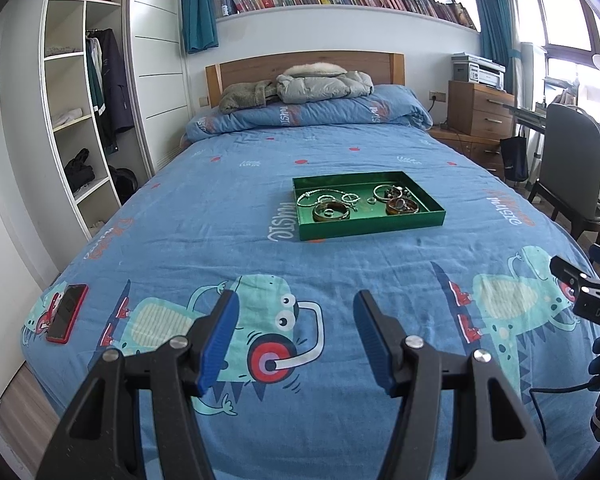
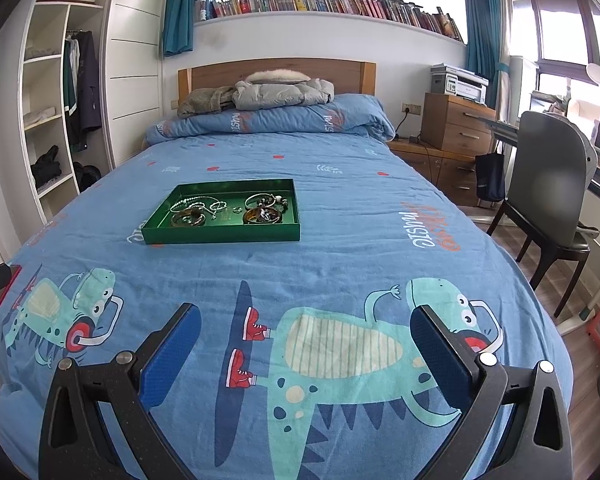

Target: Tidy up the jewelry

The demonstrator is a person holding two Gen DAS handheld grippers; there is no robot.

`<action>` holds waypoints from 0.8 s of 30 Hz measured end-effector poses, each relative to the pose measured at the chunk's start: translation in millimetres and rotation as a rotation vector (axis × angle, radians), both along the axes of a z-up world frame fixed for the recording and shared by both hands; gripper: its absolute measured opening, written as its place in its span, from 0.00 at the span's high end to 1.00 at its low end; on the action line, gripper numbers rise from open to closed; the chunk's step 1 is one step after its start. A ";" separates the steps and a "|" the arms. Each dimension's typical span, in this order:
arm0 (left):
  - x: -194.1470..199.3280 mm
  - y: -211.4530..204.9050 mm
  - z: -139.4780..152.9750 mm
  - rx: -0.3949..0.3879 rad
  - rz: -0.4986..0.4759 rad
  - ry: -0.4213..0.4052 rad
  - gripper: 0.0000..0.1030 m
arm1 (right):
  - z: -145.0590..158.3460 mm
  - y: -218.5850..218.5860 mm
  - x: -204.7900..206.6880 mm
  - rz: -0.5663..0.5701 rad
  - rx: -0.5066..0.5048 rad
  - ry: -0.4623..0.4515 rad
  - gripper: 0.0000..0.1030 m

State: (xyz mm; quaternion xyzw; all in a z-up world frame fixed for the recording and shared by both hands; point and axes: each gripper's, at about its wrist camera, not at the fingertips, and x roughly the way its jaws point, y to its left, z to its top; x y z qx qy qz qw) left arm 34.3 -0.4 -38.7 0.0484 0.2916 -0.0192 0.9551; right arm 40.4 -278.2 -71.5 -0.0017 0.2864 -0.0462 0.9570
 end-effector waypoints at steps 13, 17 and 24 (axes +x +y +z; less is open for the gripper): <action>0.5 0.9 -1.2 -0.002 0.000 0.005 0.44 | 0.0 -8.5 -0.1 -0.019 -0.003 0.005 0.00; 0.3 0.6 -3.8 -0.003 0.001 0.013 0.44 | -2.4 -9.7 0.6 -0.020 -0.005 0.013 0.00; 1.8 -1.7 -7.6 -0.001 -0.004 0.025 0.44 | -6.6 -12.8 1.9 -0.026 -0.007 0.024 0.00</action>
